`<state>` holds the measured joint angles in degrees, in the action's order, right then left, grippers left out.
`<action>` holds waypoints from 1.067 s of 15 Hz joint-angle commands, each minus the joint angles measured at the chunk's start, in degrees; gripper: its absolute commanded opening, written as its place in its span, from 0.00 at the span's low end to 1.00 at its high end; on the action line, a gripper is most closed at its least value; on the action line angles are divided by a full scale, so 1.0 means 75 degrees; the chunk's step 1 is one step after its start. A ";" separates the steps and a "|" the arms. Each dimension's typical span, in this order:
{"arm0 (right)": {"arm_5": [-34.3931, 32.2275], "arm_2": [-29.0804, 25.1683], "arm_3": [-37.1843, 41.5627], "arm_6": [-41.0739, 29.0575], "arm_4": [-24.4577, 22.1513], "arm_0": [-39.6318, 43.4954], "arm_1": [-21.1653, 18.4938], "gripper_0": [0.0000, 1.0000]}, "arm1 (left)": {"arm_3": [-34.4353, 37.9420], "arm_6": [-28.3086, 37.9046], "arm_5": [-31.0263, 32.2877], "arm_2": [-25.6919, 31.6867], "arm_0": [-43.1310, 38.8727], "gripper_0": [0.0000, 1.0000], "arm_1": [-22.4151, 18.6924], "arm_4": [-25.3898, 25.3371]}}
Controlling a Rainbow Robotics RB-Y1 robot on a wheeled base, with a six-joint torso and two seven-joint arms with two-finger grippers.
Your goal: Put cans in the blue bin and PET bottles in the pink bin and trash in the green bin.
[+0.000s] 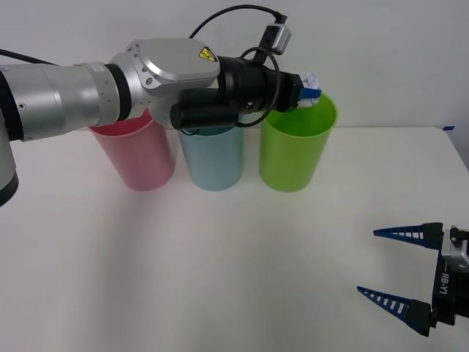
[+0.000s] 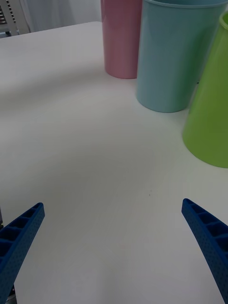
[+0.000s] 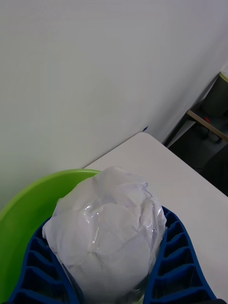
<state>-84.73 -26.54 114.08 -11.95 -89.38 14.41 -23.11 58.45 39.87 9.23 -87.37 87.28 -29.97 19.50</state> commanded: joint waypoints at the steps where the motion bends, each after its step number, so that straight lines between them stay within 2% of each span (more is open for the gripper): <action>1: 0.0000 0.0000 0.0000 0.0000 0.0000 0.0000 0.0000 1.00 | 0.0000 0.0039 0.0000 -0.0058 0.0011 0.00 0.0000 0.0036; 4: 0.0000 0.0000 0.0000 0.0000 0.0000 0.0000 0.0000 1.00 | 0.0000 0.0156 -0.0117 -0.0503 0.0163 0.00 0.0000 -0.0140; 12: 0.0000 0.0000 0.0000 0.0000 0.0000 0.0000 0.0000 1.00 | -0.0012 0.0367 -0.0234 -0.0503 0.0163 0.01 0.0000 -0.0151; 14: 0.0000 0.0000 0.0000 0.0000 0.0000 0.0000 0.0000 1.00 | 0.0000 0.0379 -0.0293 -0.0503 0.0175 0.36 0.0000 -0.0151; 16: 0.0000 0.0000 0.0000 0.0000 0.0000 0.0000 0.0000 1.00 | -0.0012 0.0379 -0.0293 -0.0503 0.0175 0.76 0.0012 -0.0140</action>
<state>-84.73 -26.54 114.08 -11.95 -89.38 14.41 -23.11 58.38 42.71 7.03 -91.14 88.59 -29.89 18.37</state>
